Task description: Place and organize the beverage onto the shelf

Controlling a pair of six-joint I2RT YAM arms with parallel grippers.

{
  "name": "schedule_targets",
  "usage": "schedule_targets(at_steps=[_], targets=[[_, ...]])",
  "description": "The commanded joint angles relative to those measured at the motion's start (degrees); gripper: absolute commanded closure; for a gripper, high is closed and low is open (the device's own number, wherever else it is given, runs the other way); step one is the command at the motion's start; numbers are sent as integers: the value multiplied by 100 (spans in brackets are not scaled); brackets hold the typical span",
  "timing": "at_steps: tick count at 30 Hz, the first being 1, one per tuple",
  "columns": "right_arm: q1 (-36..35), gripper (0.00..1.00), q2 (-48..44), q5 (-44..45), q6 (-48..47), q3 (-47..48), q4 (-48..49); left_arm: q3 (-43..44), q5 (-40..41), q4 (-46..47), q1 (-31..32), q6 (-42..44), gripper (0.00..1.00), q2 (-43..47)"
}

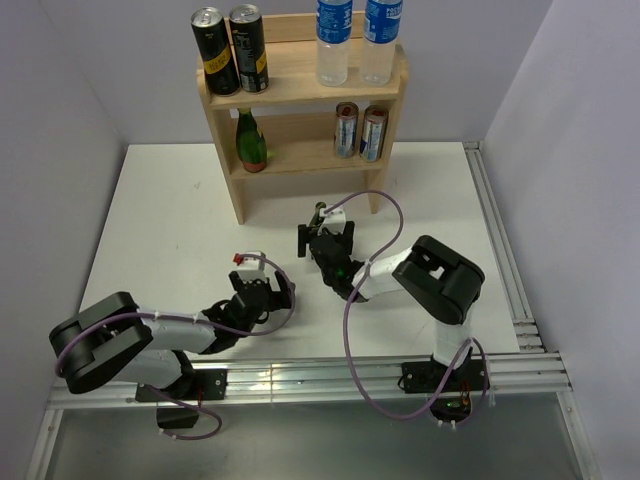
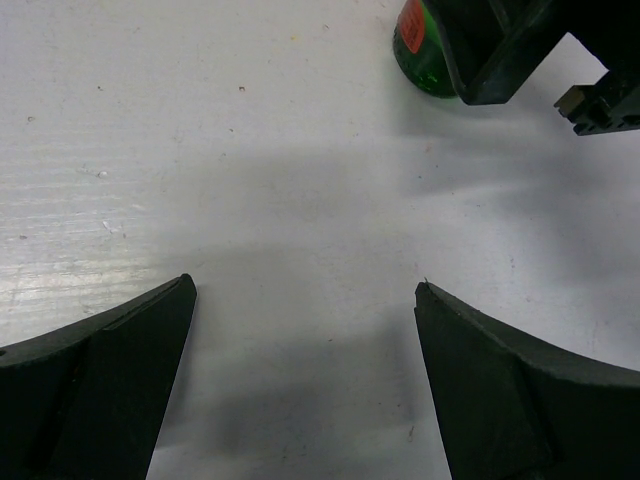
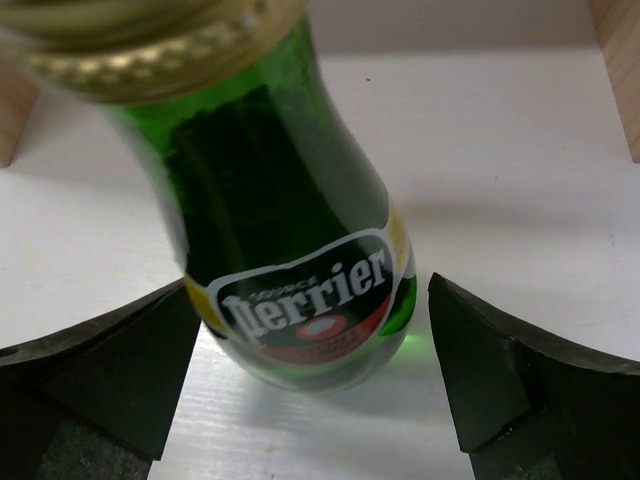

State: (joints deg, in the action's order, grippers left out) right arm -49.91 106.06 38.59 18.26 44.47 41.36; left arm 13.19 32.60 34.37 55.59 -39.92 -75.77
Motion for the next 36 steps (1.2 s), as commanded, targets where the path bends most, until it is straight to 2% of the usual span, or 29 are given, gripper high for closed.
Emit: schedule_targets(at_steps=[1,3,13,16,25,30,33,36], targets=[[113,0,116,237,-7,238,425,-45,-87,491,31,46,2,-131],[139,0,195,246,72,203,548,-27,-96,588,31,63,2,-236],[183,0,477,166,511,800,-251,61,-157,913,66,28,2,-781],[175,5,495,210,556,844,-313,43,-96,914,127,-7,2,-790],[192,7,609,377,696,1204,-945,-141,97,536,180,-33,2,-141],[210,11,661,395,880,1389,-1297,-255,185,307,180,-77,2,254],[245,22,679,351,986,1468,-1464,-325,255,158,189,-112,2,509],[245,45,740,342,978,1582,-1605,-422,317,9,189,-147,2,799]])
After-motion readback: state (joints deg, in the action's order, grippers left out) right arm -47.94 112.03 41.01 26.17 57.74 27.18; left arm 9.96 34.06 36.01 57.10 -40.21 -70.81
